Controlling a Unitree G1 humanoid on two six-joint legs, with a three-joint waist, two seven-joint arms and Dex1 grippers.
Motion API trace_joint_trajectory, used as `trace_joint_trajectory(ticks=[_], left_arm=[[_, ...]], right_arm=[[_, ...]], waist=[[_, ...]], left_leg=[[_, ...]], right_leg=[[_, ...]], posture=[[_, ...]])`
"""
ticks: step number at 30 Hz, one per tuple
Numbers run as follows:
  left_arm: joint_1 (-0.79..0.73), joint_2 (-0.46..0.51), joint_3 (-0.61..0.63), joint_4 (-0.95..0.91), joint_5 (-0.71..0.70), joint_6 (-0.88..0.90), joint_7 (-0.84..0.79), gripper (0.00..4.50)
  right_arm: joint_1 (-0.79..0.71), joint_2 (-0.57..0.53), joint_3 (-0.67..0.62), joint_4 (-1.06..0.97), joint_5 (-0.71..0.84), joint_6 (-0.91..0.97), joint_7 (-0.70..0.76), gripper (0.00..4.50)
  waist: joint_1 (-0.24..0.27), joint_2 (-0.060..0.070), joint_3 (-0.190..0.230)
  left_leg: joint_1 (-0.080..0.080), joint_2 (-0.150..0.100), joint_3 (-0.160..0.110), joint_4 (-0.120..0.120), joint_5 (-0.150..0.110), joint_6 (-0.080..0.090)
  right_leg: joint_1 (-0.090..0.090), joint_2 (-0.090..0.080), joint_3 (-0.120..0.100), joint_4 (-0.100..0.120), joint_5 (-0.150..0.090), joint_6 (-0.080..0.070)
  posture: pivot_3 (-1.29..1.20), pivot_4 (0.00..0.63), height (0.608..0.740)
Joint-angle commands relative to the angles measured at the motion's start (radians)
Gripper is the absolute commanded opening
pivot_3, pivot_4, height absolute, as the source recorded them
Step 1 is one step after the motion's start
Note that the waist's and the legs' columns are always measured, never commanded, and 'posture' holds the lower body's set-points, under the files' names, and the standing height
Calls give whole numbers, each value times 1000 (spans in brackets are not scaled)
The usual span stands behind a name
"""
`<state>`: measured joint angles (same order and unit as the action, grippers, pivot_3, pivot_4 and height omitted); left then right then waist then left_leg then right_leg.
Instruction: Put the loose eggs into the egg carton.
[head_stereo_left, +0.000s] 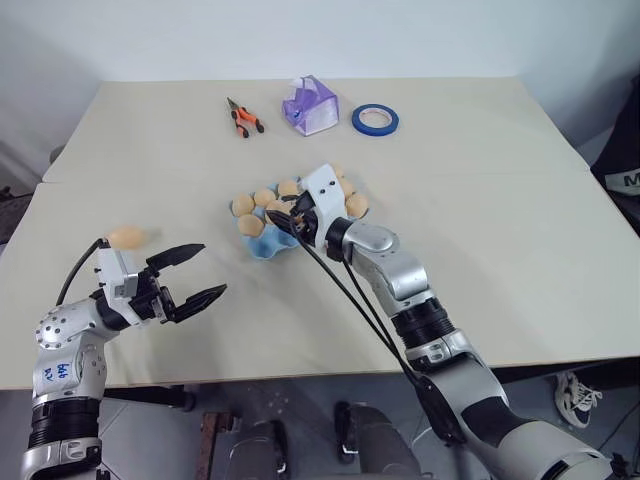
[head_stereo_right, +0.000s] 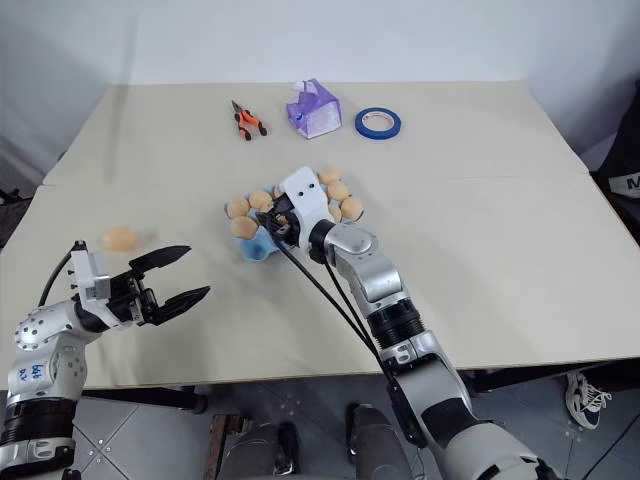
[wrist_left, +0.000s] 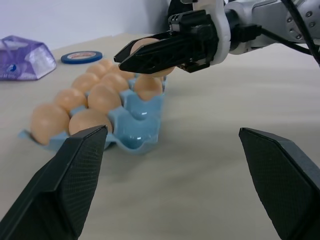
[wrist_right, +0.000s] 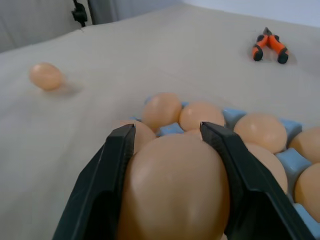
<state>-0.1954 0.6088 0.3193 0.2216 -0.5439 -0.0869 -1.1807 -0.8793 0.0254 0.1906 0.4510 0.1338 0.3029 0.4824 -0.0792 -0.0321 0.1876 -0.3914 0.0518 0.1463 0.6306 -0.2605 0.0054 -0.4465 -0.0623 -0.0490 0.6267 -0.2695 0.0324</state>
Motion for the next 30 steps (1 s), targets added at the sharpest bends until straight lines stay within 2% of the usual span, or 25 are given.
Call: trace_joint_trajectory(ticks=[1, 7, 15, 19, 22, 26, 30], left_arm=[[18, 6, 31, -62, -18, -9, 20, 4500], [31, 3, 38, -83, -20, -4, 40, 4500], [28, 0, 37, -82, -12, -6, 67, 4500], [31, -3, 48, -77, 6, -17, 116, 4500], [51, -5, 69, -75, 29, -38, 171, 4500], [99, -4, 116, -92, 55, -64, 258, 4500], [177, -5, 188, -115, 67, -75, 351, 4500]], right_arm=[[-61, 27, -8, 93, -29, -88, -17, 2483], [-75, 37, -15, 84, -15, -96, 16, 4470], [-11, -14, -26, -89, 14, -39, 67, 4470], [90, -115, -34, -303, 88, 6, 188, 4470], [180, -220, -72, -388, 121, 11, 243, 4470], [275, -352, -140, -431, 158, -23, 325, 4470], [328, -461, -220, -383, 190, -116, 419, 4470]], waist=[[-3, 0, 0], [-6, 0, 0], [-4, 0, 0], [2, 0, 0], [3, 0, 0], [2, 0, 0], [-4, 0, 0]], left_leg=[[0, 0, 0, 0, 0, 0], [0, 0, 0, -1, 0, -1], [0, 1, 0, -1, 0, -1], [0, 0, 0, -2, -1, -1], [0, 0, 0, -2, -2, 0], [0, 0, 0, -2, -2, 0], [1, 1, 0, -2, -2, 0]], right_leg=[[0, 0, 0, 0, 0, 0], [0, 0, 0, 0, 0, 0], [0, 0, 0, 0, 0, 0], [0, 0, 0, -1, 0, 0], [0, 0, -1, -2, 0, 0], [0, 0, -1, -3, 0, 0], [0, 1, -1, -3, 0, 0]], posture=[[0, 150, 740], [0, 150, 740], [0, 150, 740], [0, 150, 740], [0, 150, 740], [0, 150, 740], [0, 150, 740]])
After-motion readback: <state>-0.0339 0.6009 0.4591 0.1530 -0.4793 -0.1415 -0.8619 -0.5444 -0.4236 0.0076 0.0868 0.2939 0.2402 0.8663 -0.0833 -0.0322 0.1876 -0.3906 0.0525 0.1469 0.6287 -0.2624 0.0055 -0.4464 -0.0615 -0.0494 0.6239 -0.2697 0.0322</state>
